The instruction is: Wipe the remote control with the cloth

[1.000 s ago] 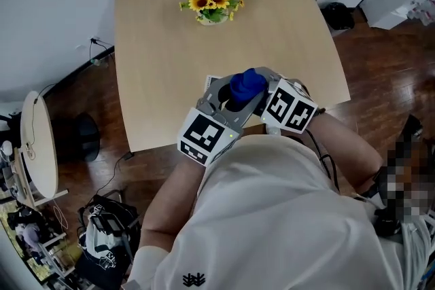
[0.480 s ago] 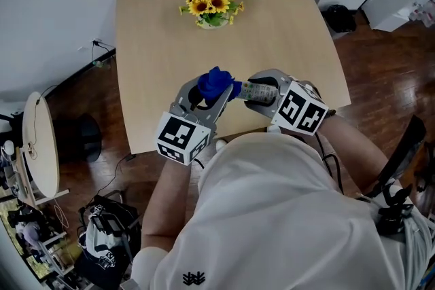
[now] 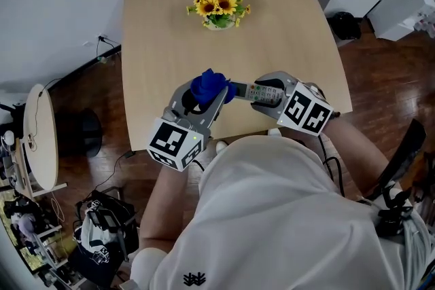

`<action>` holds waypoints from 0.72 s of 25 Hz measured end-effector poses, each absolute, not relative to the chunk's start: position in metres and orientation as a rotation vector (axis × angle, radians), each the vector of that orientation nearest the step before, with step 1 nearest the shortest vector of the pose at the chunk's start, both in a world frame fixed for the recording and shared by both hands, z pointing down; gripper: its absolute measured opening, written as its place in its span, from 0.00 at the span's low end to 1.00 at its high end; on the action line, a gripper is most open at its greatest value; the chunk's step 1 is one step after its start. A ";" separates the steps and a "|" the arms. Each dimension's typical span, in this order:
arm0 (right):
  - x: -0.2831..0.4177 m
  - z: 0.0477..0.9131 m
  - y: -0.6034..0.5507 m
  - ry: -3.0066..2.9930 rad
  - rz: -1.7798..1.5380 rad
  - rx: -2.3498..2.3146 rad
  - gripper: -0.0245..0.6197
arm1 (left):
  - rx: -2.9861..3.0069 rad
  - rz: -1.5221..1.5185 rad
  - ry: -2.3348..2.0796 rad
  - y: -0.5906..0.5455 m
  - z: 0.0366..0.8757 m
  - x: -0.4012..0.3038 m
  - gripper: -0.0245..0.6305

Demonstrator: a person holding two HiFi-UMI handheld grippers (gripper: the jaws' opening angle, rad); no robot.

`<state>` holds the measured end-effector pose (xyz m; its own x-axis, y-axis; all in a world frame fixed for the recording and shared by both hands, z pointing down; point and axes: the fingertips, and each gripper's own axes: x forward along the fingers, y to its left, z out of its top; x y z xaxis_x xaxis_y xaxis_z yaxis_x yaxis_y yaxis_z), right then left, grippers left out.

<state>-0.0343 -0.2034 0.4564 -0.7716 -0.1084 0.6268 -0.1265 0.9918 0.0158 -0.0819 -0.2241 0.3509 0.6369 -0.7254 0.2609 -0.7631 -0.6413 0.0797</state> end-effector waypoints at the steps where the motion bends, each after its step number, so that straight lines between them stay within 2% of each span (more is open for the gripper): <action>1: -0.037 0.455 -0.203 -2.459 0.025 0.155 0.38 | 2.692 0.296 -1.192 -0.221 0.345 -0.069 0.26; 5: -0.052 0.445 -0.199 -2.479 -0.019 0.122 0.38 | 2.779 0.247 -1.013 -0.211 0.342 -0.015 0.26; 9: -0.064 0.437 -0.193 -2.519 -0.029 0.105 0.38 | 2.785 0.241 -0.949 -0.207 0.351 0.008 0.26; 18: -0.058 0.440 -0.189 -2.511 -0.021 0.110 0.38 | 2.753 0.329 -0.992 -0.205 0.368 -0.012 0.26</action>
<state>-0.0582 -0.1889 0.4396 -0.8058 -0.0841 0.5862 -0.0745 0.9964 0.0406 -0.0120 -0.2052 0.3682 0.7505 -0.6021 0.2725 -0.6457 -0.7559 0.1080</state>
